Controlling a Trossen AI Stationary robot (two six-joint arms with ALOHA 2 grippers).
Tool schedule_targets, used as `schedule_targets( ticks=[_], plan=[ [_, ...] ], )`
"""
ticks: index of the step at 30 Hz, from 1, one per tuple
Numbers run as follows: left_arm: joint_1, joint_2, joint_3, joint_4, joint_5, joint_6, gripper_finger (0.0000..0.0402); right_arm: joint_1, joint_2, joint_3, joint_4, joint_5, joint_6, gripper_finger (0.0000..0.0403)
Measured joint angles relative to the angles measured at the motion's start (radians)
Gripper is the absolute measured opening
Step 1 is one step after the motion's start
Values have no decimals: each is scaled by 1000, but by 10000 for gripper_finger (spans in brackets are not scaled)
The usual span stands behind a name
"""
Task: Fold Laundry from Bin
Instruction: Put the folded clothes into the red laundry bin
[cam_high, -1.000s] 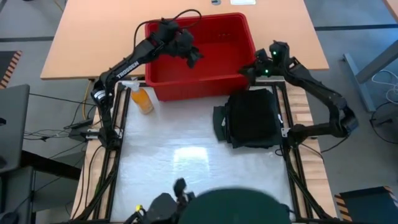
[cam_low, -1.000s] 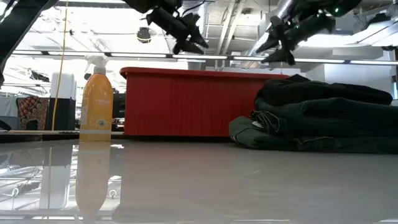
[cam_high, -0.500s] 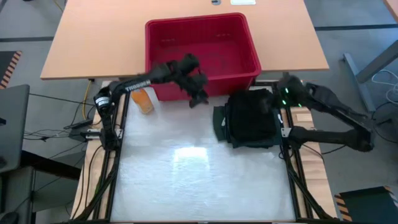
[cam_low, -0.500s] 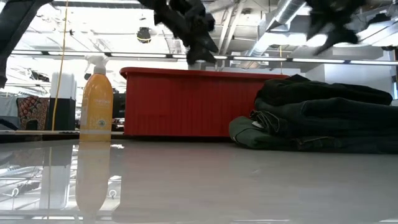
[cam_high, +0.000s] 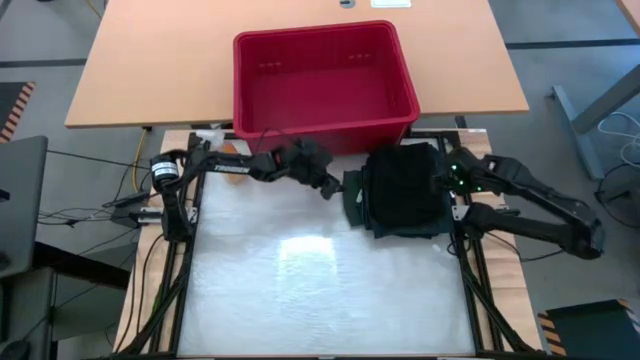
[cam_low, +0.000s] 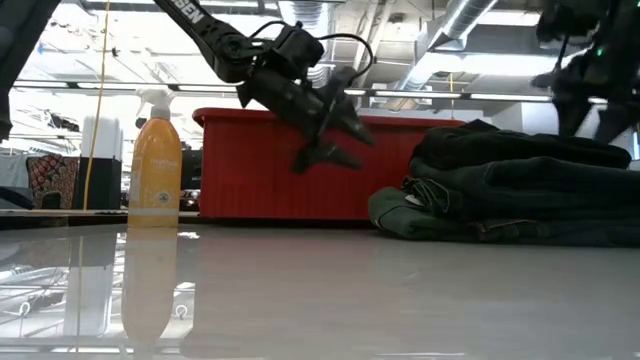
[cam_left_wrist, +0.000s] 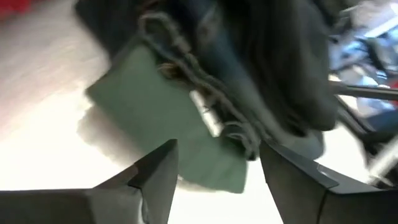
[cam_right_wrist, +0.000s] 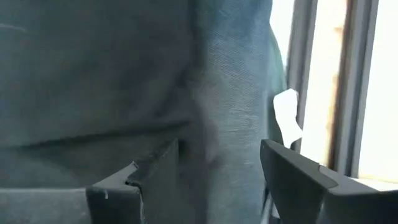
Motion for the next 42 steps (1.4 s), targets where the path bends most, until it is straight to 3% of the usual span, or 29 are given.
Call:
schedule_targets(
  ticks=[3, 6, 9, 14, 21, 30, 35, 42],
  plan=[
    [-33, 12, -5, 1, -82, -17, 233, -52, 10, -48, 49, 2, -26, 256],
    [-49, 50, -5, 3, -95, -110, 257, -111, 17, -80, 90, -5, -63, 256],
    [-62, 102, -7, -6, -109, -221, 277, -166, 39, -122, 170, -81, -114, 256],
    [-85, 101, -4, 19, -158, -245, 284, -206, 128, -205, 358, -234, -147, 255],
    [-87, -56, -70, -93, -222, -165, 273, -100, 263, -220, 557, -306, -62, 255],
    [-50, -332, -427, 32, -257, -280, 267, 99, 452, -203, 927, -407, 115, 255],
    [-51, -370, -484, 72, -251, -309, 267, 146, 461, -87, 819, -389, 75, 255],
    [-38, -402, -505, 75, -253, -319, 278, 96, 306, -38, 552, -264, 66, 255]
  ],
)
